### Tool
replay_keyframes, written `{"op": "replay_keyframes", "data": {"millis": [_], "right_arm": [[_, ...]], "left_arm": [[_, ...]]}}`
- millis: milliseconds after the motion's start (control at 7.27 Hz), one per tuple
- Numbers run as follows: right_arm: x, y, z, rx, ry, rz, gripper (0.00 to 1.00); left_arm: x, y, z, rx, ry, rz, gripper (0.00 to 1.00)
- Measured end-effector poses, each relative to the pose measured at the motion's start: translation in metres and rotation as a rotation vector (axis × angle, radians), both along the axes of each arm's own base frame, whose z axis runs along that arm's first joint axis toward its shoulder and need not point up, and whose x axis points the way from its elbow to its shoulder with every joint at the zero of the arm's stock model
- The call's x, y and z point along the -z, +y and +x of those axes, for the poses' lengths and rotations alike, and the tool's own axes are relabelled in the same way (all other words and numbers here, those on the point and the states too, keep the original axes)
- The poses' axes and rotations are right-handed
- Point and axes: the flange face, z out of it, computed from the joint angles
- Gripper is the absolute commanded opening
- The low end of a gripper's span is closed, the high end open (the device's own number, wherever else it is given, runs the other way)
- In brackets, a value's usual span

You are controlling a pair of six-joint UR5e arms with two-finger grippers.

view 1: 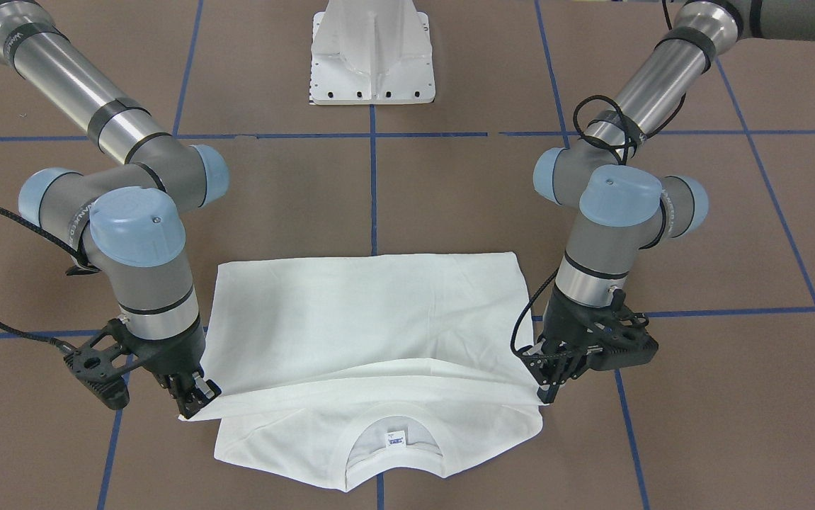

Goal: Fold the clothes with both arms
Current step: 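Release the hem and hold both grippers above the collar edge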

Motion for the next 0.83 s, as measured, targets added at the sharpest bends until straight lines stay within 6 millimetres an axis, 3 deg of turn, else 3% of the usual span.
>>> {"op": "replay_keyframes", "data": {"millis": [826], "right_arm": [[-0.021,-0.01,-0.021,0.01,0.008,-0.003,0.0]], "left_arm": [[-0.028,-0.008,0.007,0.006,-0.024,-0.021,0.0]]}}
